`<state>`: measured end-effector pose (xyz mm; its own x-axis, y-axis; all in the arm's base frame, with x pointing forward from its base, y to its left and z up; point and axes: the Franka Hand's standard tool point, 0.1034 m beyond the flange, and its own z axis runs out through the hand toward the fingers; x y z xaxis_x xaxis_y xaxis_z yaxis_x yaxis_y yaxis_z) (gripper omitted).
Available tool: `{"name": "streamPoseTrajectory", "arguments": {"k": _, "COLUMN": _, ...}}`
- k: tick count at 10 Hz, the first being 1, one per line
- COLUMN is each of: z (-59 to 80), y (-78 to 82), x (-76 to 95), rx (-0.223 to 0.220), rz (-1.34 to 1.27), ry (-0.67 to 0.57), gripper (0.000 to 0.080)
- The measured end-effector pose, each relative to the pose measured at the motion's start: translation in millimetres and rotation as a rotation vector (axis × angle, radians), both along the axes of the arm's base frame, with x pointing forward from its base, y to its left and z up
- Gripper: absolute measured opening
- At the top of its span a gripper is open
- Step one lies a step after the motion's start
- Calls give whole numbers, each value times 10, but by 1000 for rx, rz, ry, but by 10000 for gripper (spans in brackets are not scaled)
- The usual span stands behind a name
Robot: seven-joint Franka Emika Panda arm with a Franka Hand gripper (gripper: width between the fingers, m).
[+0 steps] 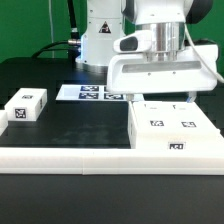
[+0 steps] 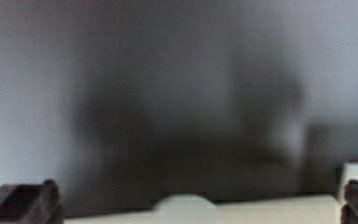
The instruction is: Assemble cabinet
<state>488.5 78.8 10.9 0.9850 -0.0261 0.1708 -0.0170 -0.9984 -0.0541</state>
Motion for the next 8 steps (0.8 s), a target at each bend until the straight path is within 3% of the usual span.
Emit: {"name": "streamPoseTrajectory", "arguments": {"k": 8, "z": -36, "y": 30, "x": 13, "rx": 0, "rz": 5, "ry": -33, "gripper": 797}}
